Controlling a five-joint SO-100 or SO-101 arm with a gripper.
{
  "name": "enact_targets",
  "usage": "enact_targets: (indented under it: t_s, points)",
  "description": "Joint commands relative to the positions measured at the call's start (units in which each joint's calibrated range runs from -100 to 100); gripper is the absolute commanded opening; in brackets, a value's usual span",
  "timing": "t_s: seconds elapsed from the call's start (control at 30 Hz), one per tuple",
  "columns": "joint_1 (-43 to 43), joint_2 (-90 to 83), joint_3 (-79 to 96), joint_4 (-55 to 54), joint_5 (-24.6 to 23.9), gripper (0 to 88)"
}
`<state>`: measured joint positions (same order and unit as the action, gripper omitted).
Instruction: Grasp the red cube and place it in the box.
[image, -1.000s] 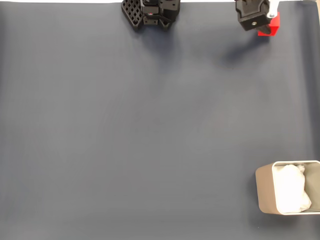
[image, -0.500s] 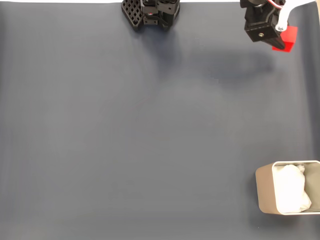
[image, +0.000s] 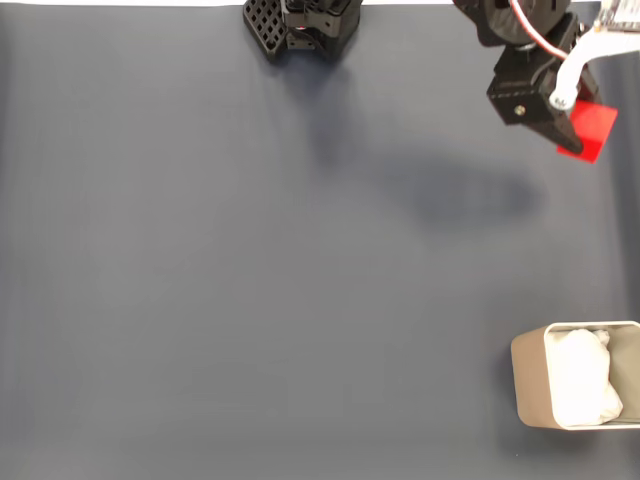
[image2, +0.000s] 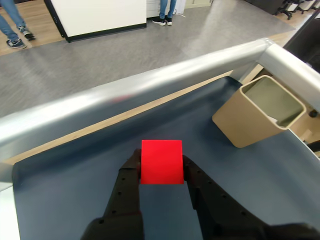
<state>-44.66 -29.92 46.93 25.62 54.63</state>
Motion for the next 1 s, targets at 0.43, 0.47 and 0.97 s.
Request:
enact_targets:
  t_s: [0.43, 0.47, 0.97]
  points:
    - [9.15, 11.98, -21.01, 0.69, -0.68, 2.0]
    - [9.5, 12.67, -22.11, 0.94, -0.73, 2.0]
    - [14.9, 22.21, -35.34, 1.27, -1.71, 2.0]
